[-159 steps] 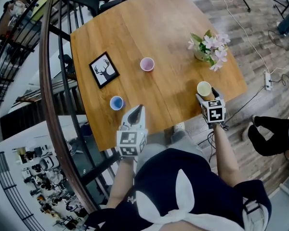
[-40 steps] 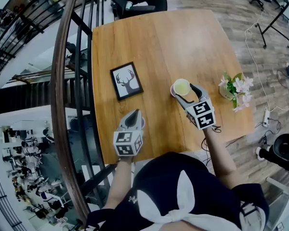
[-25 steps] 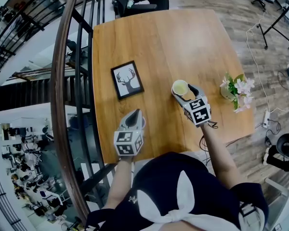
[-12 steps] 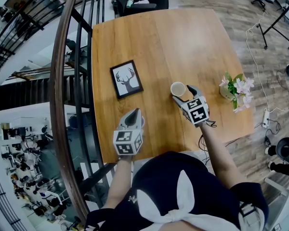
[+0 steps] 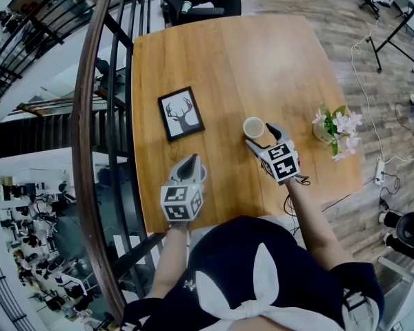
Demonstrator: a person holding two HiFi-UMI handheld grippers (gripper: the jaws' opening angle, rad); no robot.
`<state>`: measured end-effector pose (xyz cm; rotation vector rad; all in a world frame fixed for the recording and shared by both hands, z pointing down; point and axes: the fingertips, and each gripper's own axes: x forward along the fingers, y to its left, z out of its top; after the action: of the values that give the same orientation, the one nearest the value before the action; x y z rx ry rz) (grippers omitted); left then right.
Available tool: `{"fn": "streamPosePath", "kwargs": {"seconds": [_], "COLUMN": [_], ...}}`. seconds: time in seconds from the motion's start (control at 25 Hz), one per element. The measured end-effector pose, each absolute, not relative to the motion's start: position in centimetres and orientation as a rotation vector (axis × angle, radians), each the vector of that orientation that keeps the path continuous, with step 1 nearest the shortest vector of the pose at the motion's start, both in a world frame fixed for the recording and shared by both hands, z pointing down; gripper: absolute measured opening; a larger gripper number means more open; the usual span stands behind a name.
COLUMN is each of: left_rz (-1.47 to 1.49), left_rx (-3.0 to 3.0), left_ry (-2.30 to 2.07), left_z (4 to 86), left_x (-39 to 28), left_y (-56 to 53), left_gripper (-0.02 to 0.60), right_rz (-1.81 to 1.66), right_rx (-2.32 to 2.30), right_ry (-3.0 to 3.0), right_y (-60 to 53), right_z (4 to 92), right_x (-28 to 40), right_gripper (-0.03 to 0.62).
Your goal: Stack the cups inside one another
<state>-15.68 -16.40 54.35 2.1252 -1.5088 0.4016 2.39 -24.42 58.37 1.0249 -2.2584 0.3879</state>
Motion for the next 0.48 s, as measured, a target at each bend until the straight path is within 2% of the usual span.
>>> {"fn": "streamPosePath", "kwargs": {"seconds": [0.48], "left_rz": [0.307], "left_rx": [2.116], "left_ry": [-1.519], "left_z": [52.3], "left_x": [-16.7], "left_y": [-14.2], "left_gripper": [0.017], "right_rz": [0.36], "right_rx": [0.965], "right_ry": [-2.326], "right_y": [-20.5], "right_z": [55.7], "right_x": [-0.2], "right_gripper": [0.338]}}
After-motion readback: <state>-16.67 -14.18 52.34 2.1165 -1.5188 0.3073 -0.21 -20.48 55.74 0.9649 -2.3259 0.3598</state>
